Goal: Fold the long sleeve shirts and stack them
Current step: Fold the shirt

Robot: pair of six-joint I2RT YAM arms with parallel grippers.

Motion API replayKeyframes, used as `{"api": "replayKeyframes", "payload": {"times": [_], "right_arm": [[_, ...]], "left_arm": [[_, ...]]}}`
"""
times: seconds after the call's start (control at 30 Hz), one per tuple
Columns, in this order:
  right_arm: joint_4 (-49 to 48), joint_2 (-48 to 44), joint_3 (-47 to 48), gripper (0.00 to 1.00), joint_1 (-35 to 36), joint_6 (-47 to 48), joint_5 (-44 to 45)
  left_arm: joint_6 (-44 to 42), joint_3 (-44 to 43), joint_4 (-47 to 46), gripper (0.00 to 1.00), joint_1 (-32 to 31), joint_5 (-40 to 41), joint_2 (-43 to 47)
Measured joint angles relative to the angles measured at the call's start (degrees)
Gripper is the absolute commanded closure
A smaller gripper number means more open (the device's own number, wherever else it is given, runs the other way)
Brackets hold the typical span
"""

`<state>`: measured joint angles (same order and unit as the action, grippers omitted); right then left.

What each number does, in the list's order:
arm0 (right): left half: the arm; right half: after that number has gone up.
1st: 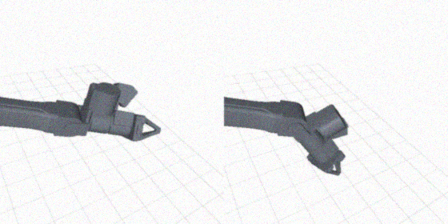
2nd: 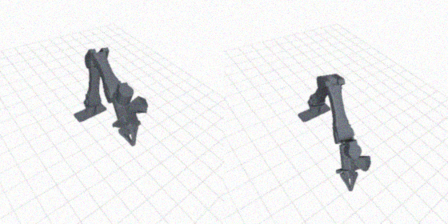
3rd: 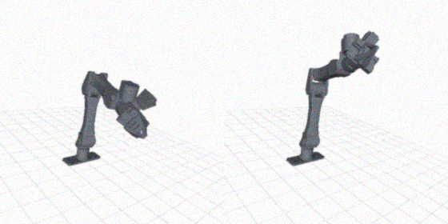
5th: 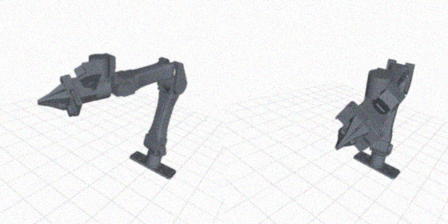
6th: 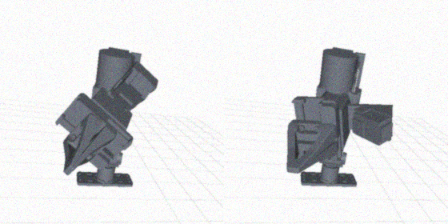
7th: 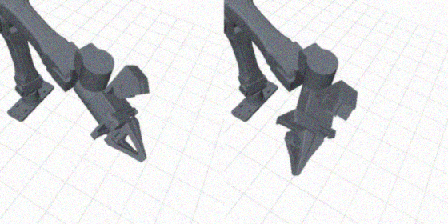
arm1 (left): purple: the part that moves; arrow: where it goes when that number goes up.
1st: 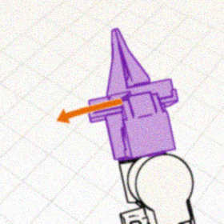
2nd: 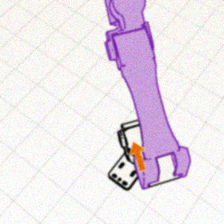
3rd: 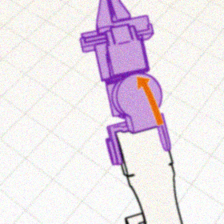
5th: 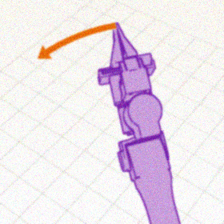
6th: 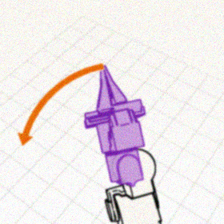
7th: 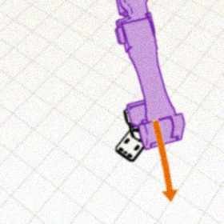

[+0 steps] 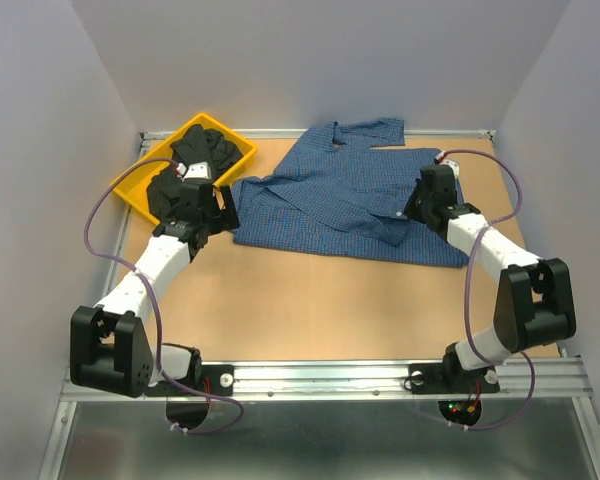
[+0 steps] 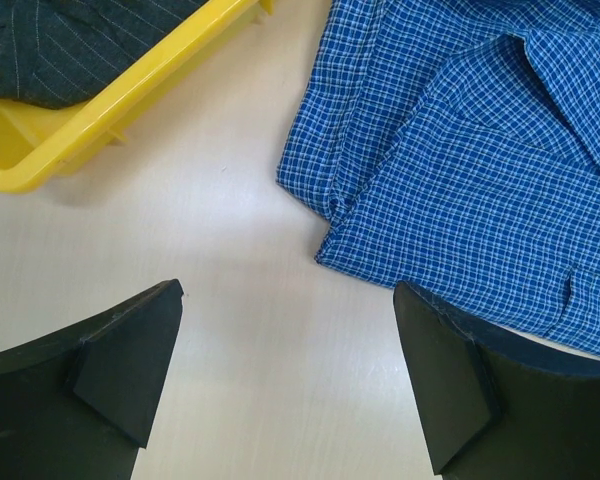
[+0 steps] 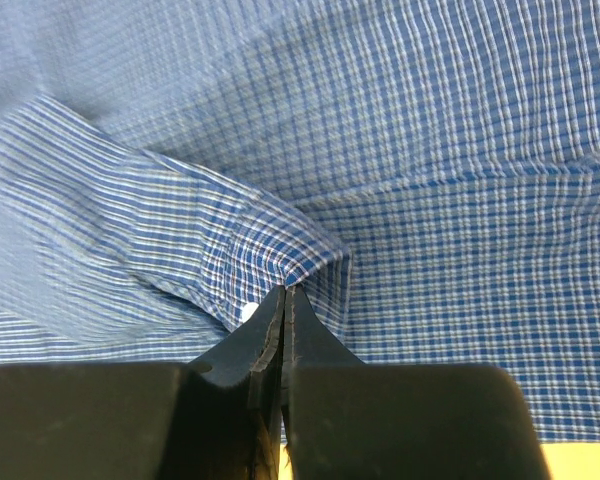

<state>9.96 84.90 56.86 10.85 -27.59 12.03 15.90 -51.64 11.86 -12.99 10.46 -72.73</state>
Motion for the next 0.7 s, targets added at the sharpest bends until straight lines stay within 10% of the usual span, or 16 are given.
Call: {"api": "replayKeyframes", "payload": {"times": [0.4,0.53,0.7], "right_arm": [[5.09,5.31,3.48,0.76,-0.52,2.1,3.3],[5.25,7.13,3.87,0.48,-2.62,2.25,5.6],[6.14,6.93,3.85,0.37,-5.81,1.6,5.49]], "left_arm": [[0.0,0.0,0.61,0.02,0.0,-0.76,-0.98],[0.0,0.0,0.7,0.02,0.0,-0.85,-0.98],[0.0,0.0,0.76,0.02,0.0,-1.29,-0.98]]}}
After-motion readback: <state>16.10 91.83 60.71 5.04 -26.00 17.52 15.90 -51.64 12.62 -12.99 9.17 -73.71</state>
